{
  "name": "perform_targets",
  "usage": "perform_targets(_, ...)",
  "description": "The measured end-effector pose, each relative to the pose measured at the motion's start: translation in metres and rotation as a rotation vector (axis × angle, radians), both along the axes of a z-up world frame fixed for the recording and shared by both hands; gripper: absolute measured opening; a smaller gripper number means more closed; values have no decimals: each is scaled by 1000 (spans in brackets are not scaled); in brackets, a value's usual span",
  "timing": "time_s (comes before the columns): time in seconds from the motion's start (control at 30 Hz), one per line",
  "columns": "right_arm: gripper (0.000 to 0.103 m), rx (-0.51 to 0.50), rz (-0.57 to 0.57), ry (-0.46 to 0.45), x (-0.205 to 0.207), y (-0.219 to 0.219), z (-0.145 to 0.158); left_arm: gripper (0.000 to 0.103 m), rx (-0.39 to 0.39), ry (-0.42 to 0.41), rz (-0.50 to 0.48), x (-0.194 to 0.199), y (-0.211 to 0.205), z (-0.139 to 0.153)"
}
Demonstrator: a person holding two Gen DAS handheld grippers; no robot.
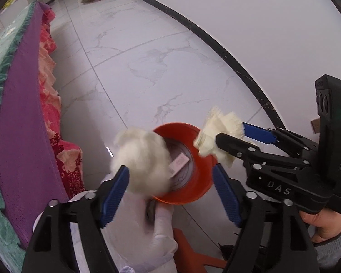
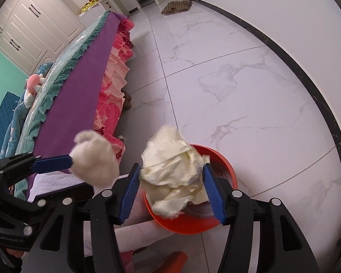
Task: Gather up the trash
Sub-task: 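Open both tools over the orange bucket, dropping paper and cotton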
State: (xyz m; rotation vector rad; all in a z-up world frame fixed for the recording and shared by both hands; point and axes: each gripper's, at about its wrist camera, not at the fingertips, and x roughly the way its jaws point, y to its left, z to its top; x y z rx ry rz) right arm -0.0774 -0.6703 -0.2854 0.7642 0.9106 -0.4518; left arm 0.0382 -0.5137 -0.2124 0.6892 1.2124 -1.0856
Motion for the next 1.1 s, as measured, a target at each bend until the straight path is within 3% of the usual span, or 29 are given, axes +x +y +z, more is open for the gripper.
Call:
perform_targets(0.53,58,-43,-27,-22,-8,-5,22,77,21,5,-60,-10,-12,-7)
perform_targets(0.6,58,-53,-26,-27,-9,-5,26,93,38,-1,-79,-13,-15,-11)
perform_targets(0.7,58,-55,-25,-30,-10,-6,28,95,60,-85,-133,-24,-19,-16)
perform_targets(0.83,58,-51,-24,-43,-12,-6,29,95,96,-120,-158,-29,-24,-24)
perform_targets(0.93,58,-50,-17,-50,-12,-5,30,95,156,-263,-211,-38,-27,-31)
perform_targets(1.1,58,-51,-9,-42,-10,-3,28,95,159,-170,-222,-37,-26,-34)
